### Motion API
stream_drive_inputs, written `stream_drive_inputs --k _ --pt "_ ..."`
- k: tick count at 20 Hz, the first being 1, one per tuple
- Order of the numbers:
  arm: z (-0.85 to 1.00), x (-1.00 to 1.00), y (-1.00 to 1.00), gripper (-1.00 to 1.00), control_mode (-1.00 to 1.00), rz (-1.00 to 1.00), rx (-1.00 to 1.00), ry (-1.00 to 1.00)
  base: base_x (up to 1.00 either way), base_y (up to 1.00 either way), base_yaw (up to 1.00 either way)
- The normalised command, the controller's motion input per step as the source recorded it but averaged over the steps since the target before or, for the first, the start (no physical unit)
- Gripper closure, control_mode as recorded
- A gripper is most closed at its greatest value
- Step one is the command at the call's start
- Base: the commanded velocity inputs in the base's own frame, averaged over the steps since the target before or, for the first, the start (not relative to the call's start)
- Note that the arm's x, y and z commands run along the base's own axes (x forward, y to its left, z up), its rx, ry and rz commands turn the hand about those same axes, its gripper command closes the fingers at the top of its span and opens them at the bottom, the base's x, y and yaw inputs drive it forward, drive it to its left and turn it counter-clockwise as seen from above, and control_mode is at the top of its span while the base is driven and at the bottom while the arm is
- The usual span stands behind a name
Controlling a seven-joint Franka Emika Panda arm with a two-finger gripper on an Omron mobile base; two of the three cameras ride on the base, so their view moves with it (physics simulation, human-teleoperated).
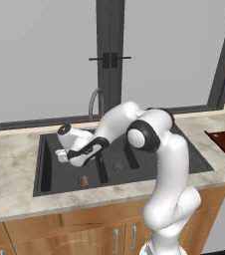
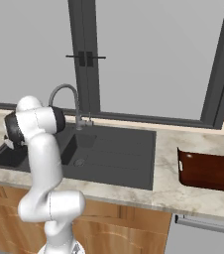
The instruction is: Pick up all produce items and place them in the sink. Turn on the sink faucet to wash them. Then turn the sink off and put them in the tray.
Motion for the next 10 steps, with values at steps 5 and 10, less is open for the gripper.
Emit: stream_drive_inputs --k 5,10 --pt "0.63 -0.33 0.0 -1.0 -1.0 0.0 0.0 0.0 0.0 0.0 0.0" --pt "0.55 -0.39 -0.07 -1.0 -1.0 0.0 0.0 0.0 0.0 0.0 0.0"
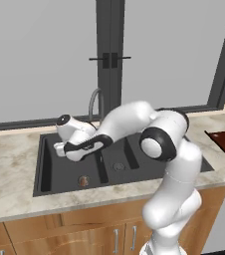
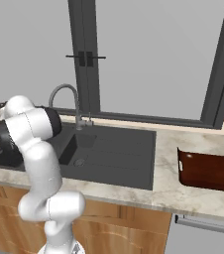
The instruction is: Pick up all produce items and place them in the sink. Turn on the sink faucet to wash them. Then turn the sink off and put them in the tray.
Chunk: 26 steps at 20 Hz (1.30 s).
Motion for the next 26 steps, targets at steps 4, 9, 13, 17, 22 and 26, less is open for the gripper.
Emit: stream_drive_inputs --k 4,9,13,17,22,26 --pt "0.34 -0.56 -0.23 -1.0 -1.0 0.0 0.0 0.0 0.0 0.0 0.0" --pt "0.27 -0.6 -0.3 -1.0 -1.0 0.0 0.0 0.0 0.0 0.0 0.0" --pt "0.26 -0.57 -0.35 -1.0 -1.0 0.0 0.0 0.0 0.0 0.0 0.0" --pt "0.24 -0.51 -0.46 -1.0 -1.0 0.0 0.0 0.0 0.0 0.0 0.0" --pt "0.26 -0.41 -0.54 -1.0 -1.0 0.0 0.02 0.0 0.0 0.0 0.0" --pt "0.29 -0.25 -0.61 -1.0 -1.0 0.0 0.04 0.0 0.0 0.0 0.0"
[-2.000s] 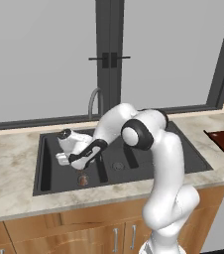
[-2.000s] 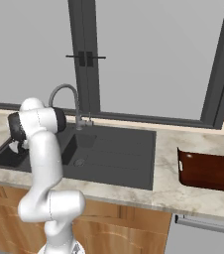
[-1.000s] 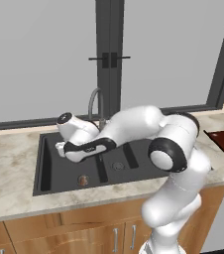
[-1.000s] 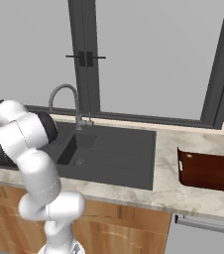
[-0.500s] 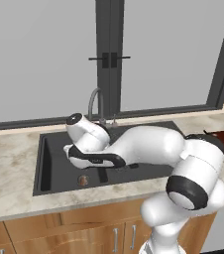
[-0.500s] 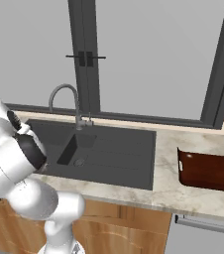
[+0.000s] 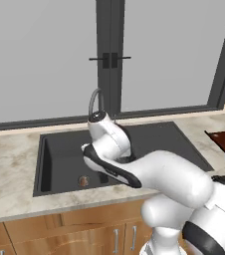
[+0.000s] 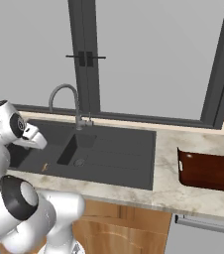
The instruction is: Pick up all produce items and place them in the sink. Turn on the sink faucet to wash them. Then turn the sink off and put them in the tray.
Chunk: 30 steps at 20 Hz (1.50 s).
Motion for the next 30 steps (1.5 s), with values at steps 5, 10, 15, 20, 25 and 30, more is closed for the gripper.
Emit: stream_drive_inputs --k 5,10,15,20,25,30 --pt "0.29 -0.12 -0.6 -1.0 -1.0 0.0 0.06 0.0 0.0 0.0 0.0" --pt "0.06 0.06 -0.55 -1.0 -1.0 0.01 0.15 0.0 0.0 0.0 0.0" --pt "0.22 0.16 -0.44 -1.0 -1.0 0.06 0.09 -0.05 0.0 0.0 0.0" --pt "0.46 0.25 -0.17 -1.0 -1.0 0.08 0.01 -0.03 0.0 0.0 0.0" --pt "0.23 0.26 -0.16 -1.0 -1.0 0.14 -0.04 -0.08 0.0 0.0 0.0" --pt "0.21 0.19 -0.26 -1.0 -1.0 0.18 0.0 -0.15 0.0 0.0 0.0"
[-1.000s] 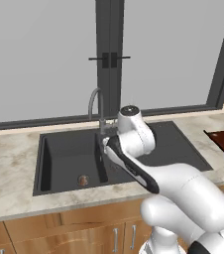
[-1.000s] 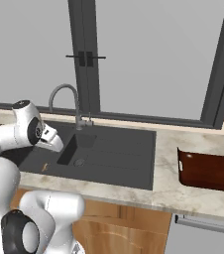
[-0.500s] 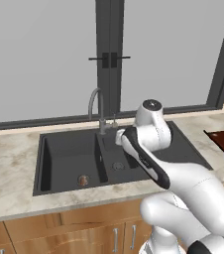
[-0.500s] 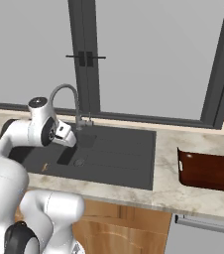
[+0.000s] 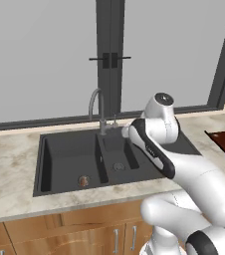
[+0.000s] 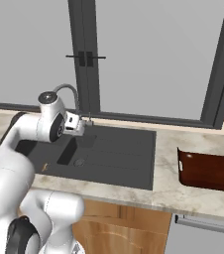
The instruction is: Pick up all produce items and place them in the sink. Turn on the sink faucet to wash them. Then turn the sink off and put them in the tray.
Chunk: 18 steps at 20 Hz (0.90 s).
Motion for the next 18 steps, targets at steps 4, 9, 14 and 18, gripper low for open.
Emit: stream_drive_inputs --k 4,9,14,18 --pt "0.02 -0.01 -0.15 -1.0 -1.0 0.12 0.0 -0.15 0.0 0.0 0.0" --pt "0.1 0.14 0.0 -1.0 -1.0 0.04 0.0 -0.11 0.0 0.0 0.0" --pt "0.1 0.35 0.02 -1.0 -1.0 0.0 0.0 0.0 0.0 0.0 0.0" --pt "0.14 0.44 0.02 -1.0 -1.0 0.0 0.0 0.01 0.0 0.0 0.0"
